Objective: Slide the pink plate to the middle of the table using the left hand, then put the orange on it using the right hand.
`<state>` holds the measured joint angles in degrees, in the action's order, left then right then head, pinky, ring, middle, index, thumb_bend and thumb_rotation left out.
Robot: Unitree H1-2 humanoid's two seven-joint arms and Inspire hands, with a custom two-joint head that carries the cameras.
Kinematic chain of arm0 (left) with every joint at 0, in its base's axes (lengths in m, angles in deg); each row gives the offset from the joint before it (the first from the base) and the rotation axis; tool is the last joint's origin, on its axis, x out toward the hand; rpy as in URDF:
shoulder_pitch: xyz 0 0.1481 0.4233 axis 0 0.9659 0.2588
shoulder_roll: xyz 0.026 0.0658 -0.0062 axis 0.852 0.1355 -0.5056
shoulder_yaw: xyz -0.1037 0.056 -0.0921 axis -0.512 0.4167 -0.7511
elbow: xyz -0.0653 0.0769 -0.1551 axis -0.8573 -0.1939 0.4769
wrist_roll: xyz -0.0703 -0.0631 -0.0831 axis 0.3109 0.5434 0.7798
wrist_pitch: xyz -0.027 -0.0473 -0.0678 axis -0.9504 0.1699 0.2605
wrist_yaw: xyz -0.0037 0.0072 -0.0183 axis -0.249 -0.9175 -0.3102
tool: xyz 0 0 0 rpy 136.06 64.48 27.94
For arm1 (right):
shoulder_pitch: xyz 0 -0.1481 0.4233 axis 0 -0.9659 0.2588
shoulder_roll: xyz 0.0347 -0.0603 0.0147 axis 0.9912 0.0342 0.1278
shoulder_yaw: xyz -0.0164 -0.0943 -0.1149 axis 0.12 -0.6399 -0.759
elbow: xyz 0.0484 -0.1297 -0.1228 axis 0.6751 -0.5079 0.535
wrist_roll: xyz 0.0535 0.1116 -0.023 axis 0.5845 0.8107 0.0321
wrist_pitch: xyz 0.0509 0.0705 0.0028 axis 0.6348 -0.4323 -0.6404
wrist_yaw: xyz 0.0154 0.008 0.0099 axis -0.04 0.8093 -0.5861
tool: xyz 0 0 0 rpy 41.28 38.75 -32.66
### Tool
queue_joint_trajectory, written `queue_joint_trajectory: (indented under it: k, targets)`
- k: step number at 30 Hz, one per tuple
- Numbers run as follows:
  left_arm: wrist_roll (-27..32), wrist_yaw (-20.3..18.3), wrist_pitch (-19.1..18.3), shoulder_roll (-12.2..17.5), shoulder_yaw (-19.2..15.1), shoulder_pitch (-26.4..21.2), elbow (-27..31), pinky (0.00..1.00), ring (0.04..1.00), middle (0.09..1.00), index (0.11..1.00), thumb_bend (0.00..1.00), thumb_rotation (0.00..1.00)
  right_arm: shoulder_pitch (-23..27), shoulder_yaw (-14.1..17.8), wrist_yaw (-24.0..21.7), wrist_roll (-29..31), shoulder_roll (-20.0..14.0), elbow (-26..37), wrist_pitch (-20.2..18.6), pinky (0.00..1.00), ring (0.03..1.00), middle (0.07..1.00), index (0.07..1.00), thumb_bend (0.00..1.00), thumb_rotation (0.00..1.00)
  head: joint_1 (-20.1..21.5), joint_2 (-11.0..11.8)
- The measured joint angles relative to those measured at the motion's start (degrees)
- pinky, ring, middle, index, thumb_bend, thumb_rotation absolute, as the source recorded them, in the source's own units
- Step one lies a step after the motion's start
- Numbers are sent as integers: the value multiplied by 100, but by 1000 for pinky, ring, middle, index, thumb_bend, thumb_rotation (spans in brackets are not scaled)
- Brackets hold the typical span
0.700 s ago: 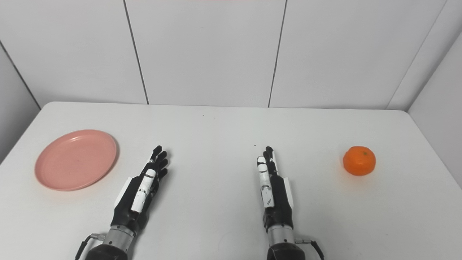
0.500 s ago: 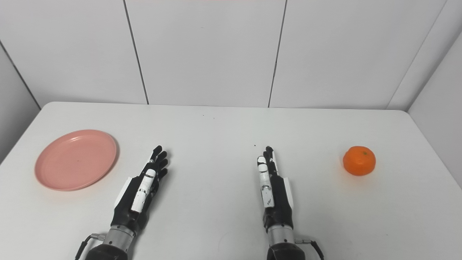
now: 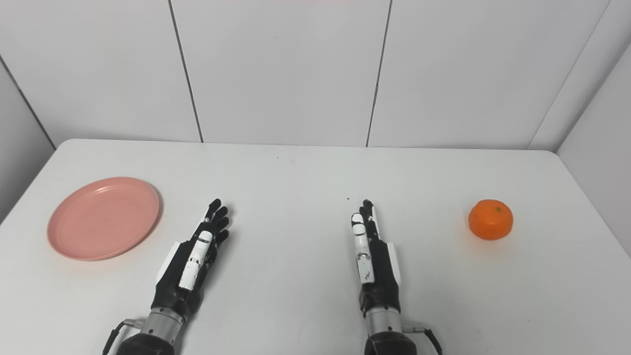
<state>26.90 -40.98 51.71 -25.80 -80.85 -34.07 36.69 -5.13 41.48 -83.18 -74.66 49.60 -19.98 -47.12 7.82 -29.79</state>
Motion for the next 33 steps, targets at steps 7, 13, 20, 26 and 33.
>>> queue_joint_trajectory:
  k: [7, 13, 20, 26, 33]
  targets:
    - [1, 0, 2, -1, -6, 0, -6, 1000, 1000, 1000, 1000, 406, 1000, 0, 1, 0, 3, 0, -1, 2, 1000, 984, 998, 1000, 239, 1000, -18, 35]
    - [14, 0, 2, -2, -8, 0, -5, 1000, 1000, 1000, 1000, 408, 1000, 0, 1, -1, 13, -2, -12, 18, 1000, 988, 999, 1000, 242, 1000, -18, 53]
    - [13, 0, 2, -1, -6, 0, -6, 1000, 1000, 1000, 1000, 410, 1000, 0, 1, -1, 24, -2, -18, 30, 1000, 990, 1000, 1000, 242, 1000, -35, 88]
    - [13, 0, 16, -4, -3, 0, -14, 1000, 1000, 1000, 1000, 411, 1000, -1, 3, -5, 32, -5, -40, 71, 1000, 992, 1000, 1000, 240, 1000, -167, 167]
    - [-56, 57, 61, -83, 23, 1, -48, 1000, 1000, 1000, 1000, 404, 1000, -7, 43, -124, 232, -114, -82, 151, 1000, 1000, 1000, 1000, 239, 1000, -667, 325]
